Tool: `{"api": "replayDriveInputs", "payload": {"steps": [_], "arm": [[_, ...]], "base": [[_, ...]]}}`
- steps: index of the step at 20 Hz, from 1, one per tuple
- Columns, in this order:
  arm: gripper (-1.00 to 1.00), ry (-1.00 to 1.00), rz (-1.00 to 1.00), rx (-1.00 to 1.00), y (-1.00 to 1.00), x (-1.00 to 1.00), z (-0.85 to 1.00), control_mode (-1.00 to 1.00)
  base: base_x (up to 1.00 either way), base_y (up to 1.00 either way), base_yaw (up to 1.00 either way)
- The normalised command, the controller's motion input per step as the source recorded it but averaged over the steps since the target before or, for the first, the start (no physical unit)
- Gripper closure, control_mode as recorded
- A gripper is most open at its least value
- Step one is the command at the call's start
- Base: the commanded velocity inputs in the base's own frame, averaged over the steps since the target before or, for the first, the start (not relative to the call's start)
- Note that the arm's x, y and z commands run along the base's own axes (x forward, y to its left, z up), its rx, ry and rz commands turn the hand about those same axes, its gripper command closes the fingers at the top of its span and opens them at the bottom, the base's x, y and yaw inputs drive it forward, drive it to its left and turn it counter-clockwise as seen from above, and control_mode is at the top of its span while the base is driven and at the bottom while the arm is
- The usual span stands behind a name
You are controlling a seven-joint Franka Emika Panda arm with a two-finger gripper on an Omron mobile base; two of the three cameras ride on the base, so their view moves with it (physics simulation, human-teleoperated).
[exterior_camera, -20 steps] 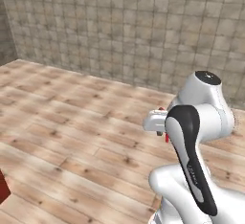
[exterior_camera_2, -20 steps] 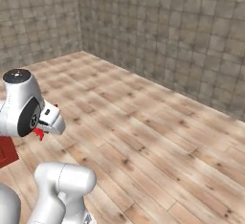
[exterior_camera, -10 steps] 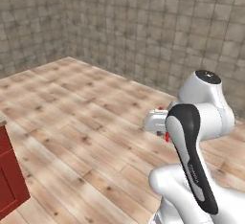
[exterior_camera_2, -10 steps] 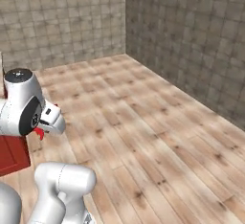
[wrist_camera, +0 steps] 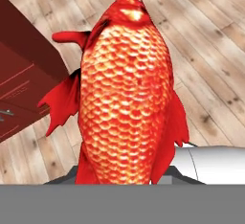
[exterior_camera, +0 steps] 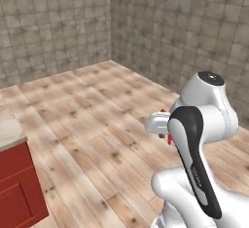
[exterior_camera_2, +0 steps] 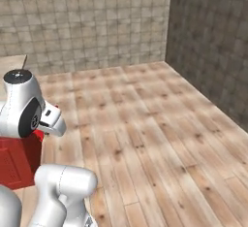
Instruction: Take the fish from the fridge and place it on the digital scale on the counter by the fridge. Wait a few seconds for a reading, then move it to the plate on the dining counter.
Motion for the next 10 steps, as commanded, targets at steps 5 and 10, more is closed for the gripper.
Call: {"api": "replayDriveInputs", "payload": {"steps": [5,10], "arm": [[1.00,0.00,0.00,0.00,0.00,0.00,0.00,1.00],[1.00,0.00,0.00,0.00,0.00,0.00,0.00,1.00]], "base": [[1.00,-0.28,0.33],[1.00,-0.45,0.31]]}}
